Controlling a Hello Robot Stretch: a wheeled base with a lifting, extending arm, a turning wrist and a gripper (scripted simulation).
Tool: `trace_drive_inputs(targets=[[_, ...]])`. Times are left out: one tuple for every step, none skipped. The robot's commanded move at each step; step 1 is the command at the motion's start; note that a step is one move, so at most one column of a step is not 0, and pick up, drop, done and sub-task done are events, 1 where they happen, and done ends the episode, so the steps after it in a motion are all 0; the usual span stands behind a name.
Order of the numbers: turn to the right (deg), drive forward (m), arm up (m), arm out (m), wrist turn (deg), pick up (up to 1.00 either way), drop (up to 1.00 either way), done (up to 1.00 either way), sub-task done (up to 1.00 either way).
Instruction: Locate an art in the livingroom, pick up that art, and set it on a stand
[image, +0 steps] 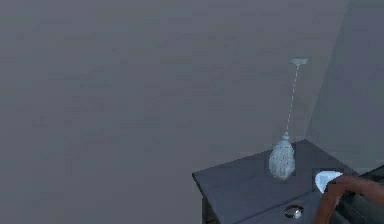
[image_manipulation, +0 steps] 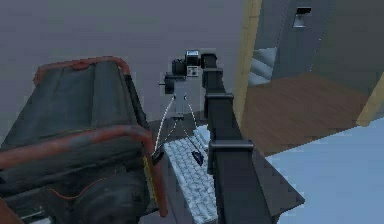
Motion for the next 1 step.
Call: trace_drive_inputs(targets=[[0.0, 0.0, 0.0, 0.0, 45.0, 0.0, 0.0, 0.0, 0.0]])
